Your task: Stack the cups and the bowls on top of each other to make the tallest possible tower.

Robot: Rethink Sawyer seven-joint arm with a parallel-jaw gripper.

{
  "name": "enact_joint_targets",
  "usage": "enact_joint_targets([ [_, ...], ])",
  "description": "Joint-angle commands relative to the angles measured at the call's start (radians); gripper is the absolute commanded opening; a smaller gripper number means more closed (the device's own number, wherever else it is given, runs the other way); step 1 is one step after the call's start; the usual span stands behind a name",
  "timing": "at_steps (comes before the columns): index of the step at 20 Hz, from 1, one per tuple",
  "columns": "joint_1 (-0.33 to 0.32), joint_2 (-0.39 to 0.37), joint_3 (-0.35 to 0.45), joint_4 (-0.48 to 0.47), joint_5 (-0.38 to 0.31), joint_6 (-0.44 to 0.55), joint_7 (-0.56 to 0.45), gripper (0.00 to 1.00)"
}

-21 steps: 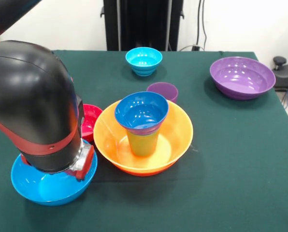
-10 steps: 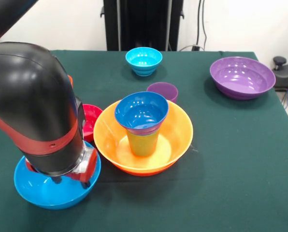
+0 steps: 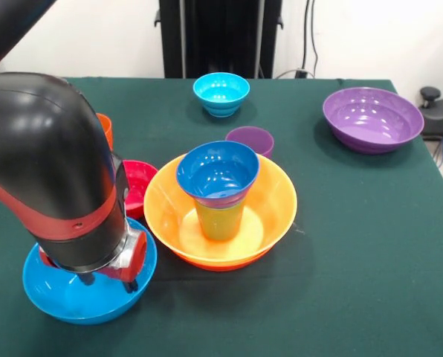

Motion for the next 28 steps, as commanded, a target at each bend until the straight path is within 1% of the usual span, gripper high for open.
enact_joint_targets([
  [1,0.039,0.008,-0.103,0.032,-0.012,-0.053,-0.144,1.00],
  [3,0.039,0.000,-0.108,0.037,-0.002,-0.041,-0.145,1.00],
  [4,0.044,0.002,-0.098,0.018,-0.007,-0.028,-0.156,1.00],
  [7,0.051,-0.006,-0.099,0.005,-0.004,-0.010,-0.160,1.00],
  [8,0.046,-0.018,-0.114,0.031,0.011,-0.014,-0.145,1.00],
  [18,0.085,-0.026,-0.077,-0.058,-0.019,0.087,-0.171,1.00],
  [28,0.109,-0.028,-0.051,-0.114,-0.047,0.119,-0.184,1.00],
])
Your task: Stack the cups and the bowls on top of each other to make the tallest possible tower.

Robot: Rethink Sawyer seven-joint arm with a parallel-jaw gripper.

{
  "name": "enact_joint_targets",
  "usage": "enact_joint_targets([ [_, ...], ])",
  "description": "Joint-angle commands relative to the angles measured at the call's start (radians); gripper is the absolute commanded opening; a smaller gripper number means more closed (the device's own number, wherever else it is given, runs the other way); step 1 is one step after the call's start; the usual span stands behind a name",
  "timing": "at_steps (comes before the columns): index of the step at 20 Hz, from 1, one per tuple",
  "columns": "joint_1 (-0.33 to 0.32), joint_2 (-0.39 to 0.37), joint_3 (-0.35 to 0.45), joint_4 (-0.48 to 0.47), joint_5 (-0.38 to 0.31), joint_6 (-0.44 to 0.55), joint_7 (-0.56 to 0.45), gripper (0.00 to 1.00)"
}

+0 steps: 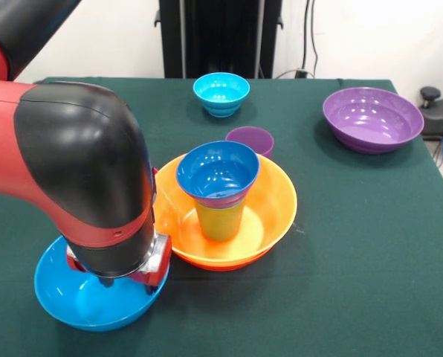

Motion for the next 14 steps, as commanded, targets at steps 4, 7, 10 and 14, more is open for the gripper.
enact_joint_targets([
  [4,0.044,-0.032,-0.004,-0.083,-0.061,0.120,-0.200,1.00],
  [7,0.044,-0.036,-0.002,-0.091,-0.065,0.133,-0.210,1.00],
  [10,0.047,-0.034,0.018,-0.113,-0.084,0.145,-0.226,1.00],
  [14,0.048,-0.035,0.024,-0.117,-0.081,0.154,-0.222,1.00],
])
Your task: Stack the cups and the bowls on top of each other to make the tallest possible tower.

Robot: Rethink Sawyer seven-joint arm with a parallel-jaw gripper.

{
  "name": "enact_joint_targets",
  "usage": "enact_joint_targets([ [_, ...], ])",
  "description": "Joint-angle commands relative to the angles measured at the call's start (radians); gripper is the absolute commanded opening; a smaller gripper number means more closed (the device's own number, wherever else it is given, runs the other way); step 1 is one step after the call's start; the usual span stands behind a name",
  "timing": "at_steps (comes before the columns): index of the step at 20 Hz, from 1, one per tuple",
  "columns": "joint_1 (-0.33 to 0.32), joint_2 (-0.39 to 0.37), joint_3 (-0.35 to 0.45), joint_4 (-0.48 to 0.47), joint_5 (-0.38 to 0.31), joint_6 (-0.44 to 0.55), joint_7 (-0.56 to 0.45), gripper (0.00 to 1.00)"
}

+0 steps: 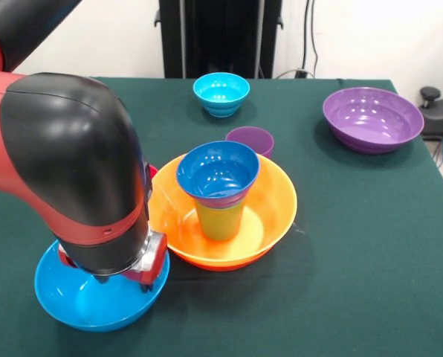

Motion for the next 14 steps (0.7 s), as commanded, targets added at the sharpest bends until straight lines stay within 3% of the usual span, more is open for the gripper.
enact_joint_targets([
  [1,0.030,-0.034,0.025,-0.058,-0.079,0.112,-0.221,1.00],
  [14,0.037,-0.010,0.054,-0.063,-0.052,0.071,-0.158,1.00],
])
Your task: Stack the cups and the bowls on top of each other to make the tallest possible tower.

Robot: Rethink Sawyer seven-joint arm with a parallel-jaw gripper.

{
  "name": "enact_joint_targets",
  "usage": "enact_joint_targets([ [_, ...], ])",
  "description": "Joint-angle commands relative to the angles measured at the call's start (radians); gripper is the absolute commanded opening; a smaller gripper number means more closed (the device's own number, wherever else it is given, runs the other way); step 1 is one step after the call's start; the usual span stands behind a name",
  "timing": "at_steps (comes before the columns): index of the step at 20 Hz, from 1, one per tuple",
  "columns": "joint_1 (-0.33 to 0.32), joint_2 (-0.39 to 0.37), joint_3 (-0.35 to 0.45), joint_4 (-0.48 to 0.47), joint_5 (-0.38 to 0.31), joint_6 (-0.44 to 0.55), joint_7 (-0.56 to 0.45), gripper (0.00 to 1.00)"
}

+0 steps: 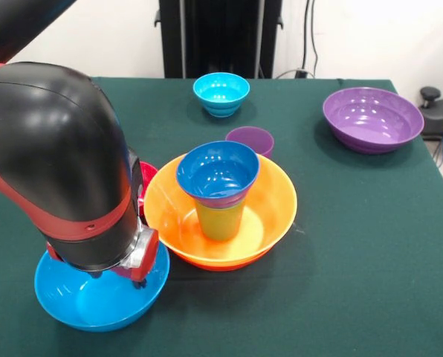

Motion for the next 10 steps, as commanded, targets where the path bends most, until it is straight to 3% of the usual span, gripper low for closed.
enact_joint_targets([
  [1,0.034,-0.007,0.039,-0.020,-0.040,0.031,-0.149,1.00],
  [10,0.049,-0.003,0.029,-0.001,0.001,0.006,-0.077,1.00],
])
